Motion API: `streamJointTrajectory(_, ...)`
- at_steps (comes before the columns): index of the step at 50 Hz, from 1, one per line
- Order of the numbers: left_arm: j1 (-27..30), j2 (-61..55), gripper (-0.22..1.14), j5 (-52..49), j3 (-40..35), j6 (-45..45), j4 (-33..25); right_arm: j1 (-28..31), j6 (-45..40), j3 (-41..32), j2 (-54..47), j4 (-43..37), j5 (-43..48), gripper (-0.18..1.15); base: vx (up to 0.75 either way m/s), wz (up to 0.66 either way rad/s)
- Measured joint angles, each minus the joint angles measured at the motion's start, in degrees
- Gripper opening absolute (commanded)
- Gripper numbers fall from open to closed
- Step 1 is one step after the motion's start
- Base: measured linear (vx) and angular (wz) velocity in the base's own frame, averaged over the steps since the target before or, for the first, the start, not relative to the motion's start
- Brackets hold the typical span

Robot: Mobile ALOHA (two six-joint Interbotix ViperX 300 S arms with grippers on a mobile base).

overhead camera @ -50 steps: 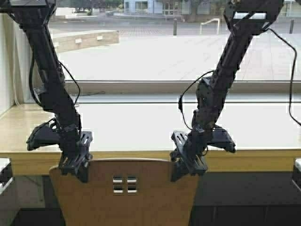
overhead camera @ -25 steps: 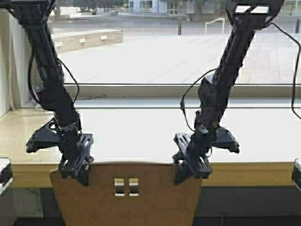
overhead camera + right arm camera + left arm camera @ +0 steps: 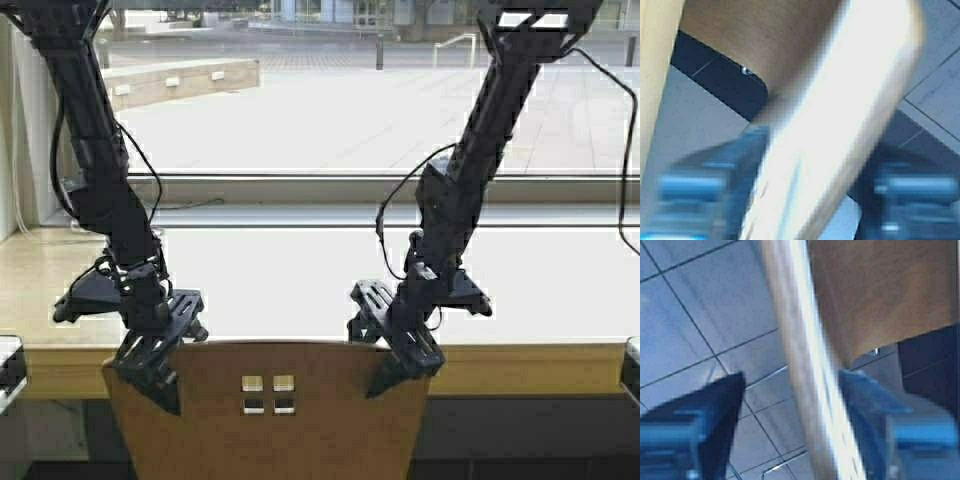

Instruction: Push the chairs under the table

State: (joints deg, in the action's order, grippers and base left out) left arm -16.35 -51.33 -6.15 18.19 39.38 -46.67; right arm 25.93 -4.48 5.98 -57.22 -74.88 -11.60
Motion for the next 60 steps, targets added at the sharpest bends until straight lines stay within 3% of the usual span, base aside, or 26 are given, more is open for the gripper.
streamJointTrajectory(13, 1.23, 8.53, 0.91, -0.88, 3.16, -1.49, 0.18, 0.18, -0.09, 4.31, 6.68, 0.26, 2.11, 0.90, 0.00, 0.00)
streamJointTrajectory(28, 7.73, 30.23, 0.91, -1.67, 17.93, -16.61, 4.22, -0.53, 0.18, 13.45, 26.02, 8.88, 8.79, 0.90, -0.01, -0.02)
streamJointTrajectory(37, 9.93, 48.87, 0.91, -2.90, 26.10, -24.87, 4.48, 0.18, 0.53, 20.65, 40.08, 20.13, 10.28, 0.90, -0.07, -0.04)
streamJointTrajectory(46, 9.67, 61.61, 0.91, -5.19, 32.17, -31.55, 5.19, -0.70, 1.41, 26.72, 52.12, 36.56, 11.78, 0.90, -0.12, 0.05)
streamJointTrajectory(60, 9.76, 75.50, 0.91, -11.95, 35.07, -44.47, 9.84, -2.37, 3.78, 31.82, 58.62, 57.48, 13.27, 0.89, -0.11, 0.25)
